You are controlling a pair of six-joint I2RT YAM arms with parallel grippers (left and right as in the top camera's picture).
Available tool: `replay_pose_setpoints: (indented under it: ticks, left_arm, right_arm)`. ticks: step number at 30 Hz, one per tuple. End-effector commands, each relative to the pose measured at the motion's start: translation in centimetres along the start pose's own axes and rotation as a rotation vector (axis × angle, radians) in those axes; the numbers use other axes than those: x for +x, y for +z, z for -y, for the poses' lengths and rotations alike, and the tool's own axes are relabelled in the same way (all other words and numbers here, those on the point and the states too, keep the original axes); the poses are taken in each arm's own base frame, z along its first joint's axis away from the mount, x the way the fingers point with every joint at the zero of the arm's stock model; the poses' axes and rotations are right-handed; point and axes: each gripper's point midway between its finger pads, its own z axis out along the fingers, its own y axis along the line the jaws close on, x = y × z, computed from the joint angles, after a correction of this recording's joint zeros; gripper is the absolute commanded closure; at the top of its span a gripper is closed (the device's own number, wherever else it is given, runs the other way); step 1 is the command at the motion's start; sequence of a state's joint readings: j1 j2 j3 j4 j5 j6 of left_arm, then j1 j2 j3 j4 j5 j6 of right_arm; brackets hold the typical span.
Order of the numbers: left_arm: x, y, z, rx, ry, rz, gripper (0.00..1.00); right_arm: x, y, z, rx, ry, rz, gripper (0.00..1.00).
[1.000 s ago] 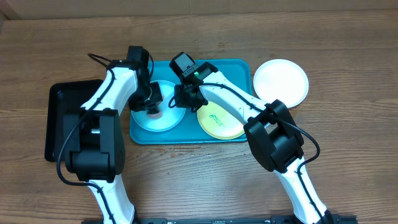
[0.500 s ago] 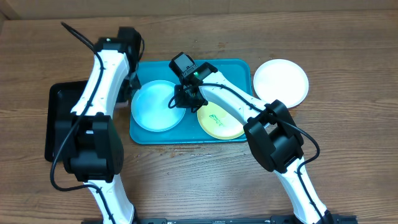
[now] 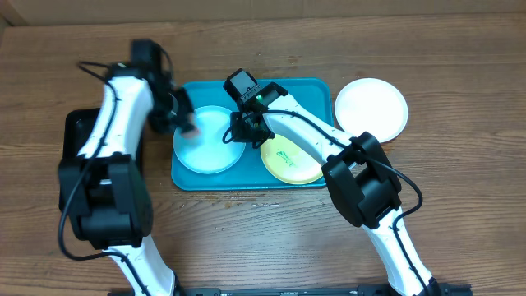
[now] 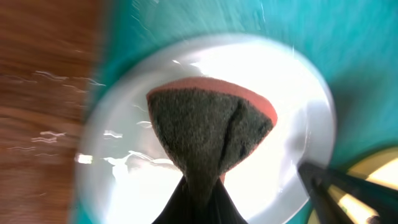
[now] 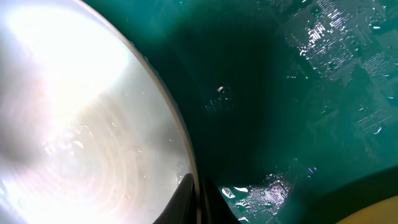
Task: Clean dirty plates on tray and stack at the side
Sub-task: 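Scrub the light-blue plate with the sponge while right gripper holds it, then return the sponge with the left gripper to the black tray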
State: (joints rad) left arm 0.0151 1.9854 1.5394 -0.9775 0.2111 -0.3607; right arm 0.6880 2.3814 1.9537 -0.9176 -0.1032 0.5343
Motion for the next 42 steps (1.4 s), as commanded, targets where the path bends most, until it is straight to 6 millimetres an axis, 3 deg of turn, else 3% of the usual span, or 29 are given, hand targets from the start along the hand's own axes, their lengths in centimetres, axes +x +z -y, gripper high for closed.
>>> replay_pose_setpoints:
  ticks: [1, 7, 10, 13, 17, 22, 27, 33, 35, 38, 42]
  left_arm:
    - [3.2, 2.5, 2.2, 0.085, 0.094, -0.069, 0.96]
    - [3.4, 5.1, 2.6, 0.099, 0.14, -0.012, 0.96]
    - [2.4, 5.6, -1.0, -0.097, 0.133, 0.052, 0.96]
    - [1.3, 4.7, -4.9, -0.33, 0.13, 0.112, 0.96]
    - [0.4, 3.0, -8.3, -0.547, 0.132, 0.169, 0.96]
    - [-0.8, 1.1, -10.3, -0.708, 0.131, 0.239, 0.96]
    - [-2.3, -2.0, -9.1, -0.685, 0.082, 0.324, 0.96]
    - [-4.7, -10.0, -5.1, -0.495, -0.029, 0.552, 0.96]
    - [-5.3, -12.7, -5.1, -0.463, -0.056, 0.626, 0.96]
    - [-5.3, -14.5, -6.9, -0.461, -0.107, 0.645, 0.96]
    - [-4.1, -13.2, -11.8, -0.486, -0.203, 0.525, 0.96]
  right_arm:
    - [-0.1, -0.5, 0.1, 0.015, -0.015, 0.018, 0.96]
    - [-0.1, -0.5, 0.2, 0.017, -0.015, 0.016, 0.96]
    - [0.0, -0.5, 0.2, 0.018, -0.015, 0.015, 0.96]
    - [0.0, -0.5, 0.2, 0.019, -0.022, 0.014, 0.96]
    - [0.0, -0.5, 0.2, 0.018, -0.022, 0.015, 0.96]
    - [0.0, -0.5, 0.2, 0.019, -0.04, 0.014, 0.96]
    - [0.0, -0.5, 0.2, 0.018, -0.056, 0.014, 0.96]
    - [-0.2, -0.5, 0.1, 0.014, -0.069, 0.021, 0.96]
    - [-0.3, -0.5, 0.0, 0.011, -0.07, 0.026, 0.96]
    - [-0.3, -0.5, 0.0, 0.011, -0.073, 0.026, 0.96]
    - [-0.1, -0.5, 0.1, 0.015, -0.075, 0.019, 0.96]
